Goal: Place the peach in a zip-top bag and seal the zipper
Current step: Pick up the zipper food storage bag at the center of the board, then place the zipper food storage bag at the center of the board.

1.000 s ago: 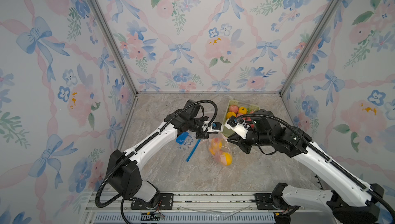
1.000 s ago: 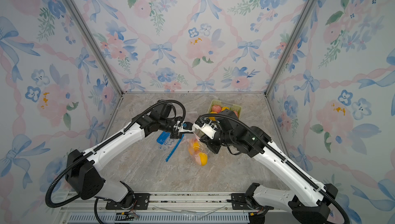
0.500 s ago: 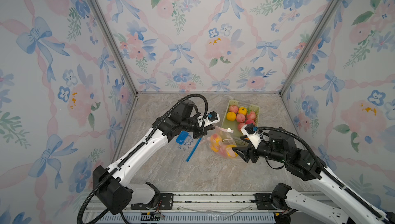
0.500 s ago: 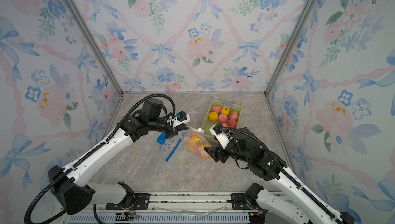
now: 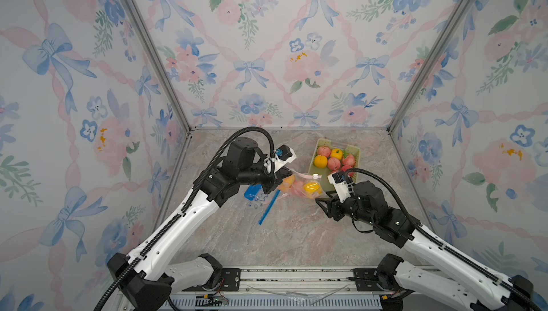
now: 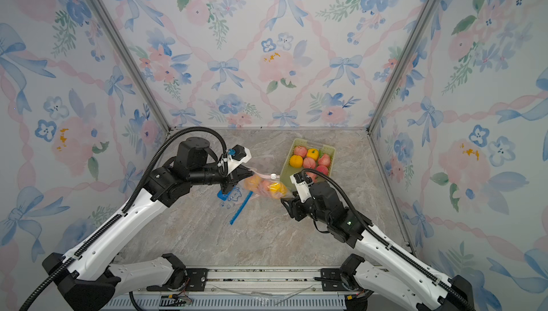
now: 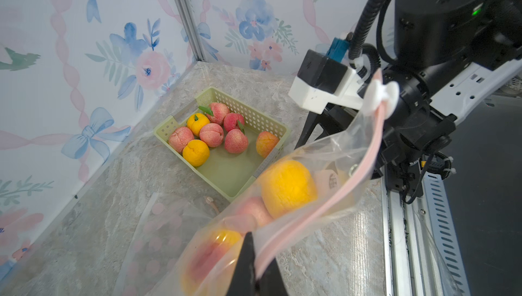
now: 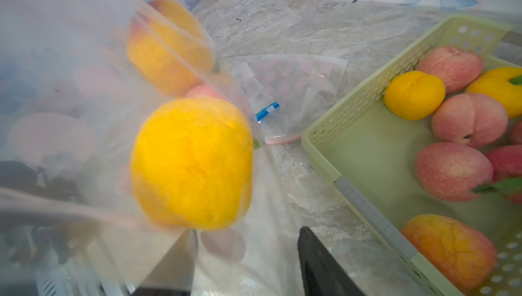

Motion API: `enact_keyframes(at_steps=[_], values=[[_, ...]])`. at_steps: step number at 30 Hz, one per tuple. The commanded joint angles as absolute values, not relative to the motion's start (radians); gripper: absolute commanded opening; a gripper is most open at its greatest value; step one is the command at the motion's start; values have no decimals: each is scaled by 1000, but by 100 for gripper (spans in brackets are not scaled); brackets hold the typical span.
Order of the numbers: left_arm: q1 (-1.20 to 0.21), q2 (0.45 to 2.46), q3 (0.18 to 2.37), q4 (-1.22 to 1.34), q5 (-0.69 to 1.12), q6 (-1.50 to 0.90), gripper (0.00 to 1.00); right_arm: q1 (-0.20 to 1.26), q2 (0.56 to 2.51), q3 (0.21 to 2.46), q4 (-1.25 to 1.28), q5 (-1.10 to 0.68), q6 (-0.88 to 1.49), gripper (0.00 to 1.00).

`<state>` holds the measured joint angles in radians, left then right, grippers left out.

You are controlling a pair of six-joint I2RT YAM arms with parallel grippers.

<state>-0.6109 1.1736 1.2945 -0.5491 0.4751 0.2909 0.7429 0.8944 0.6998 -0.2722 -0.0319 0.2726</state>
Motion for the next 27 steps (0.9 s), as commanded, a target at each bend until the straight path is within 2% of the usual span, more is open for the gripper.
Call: enact_keyframes(at_steps=[1, 8, 12, 21, 27], values=[[-590, 1173, 1295, -558, 368, 191, 0, 726, 940, 728, -224, 71, 357, 61], [-509, 1270, 1375, -555, -15, -23, 0, 729, 987, 750, -192, 64, 427, 72], [-468, 1359, 1439, -557, -176, -87, 0, 730, 960, 742, -207, 89, 484, 77], [-308, 1592, 1621, -557, -264, -147, 0, 733, 933, 786, -414, 189, 576, 86], [-228, 1750, 1770, -609, -352, -169, 0, 737, 912, 804, -527, 232, 655, 88]])
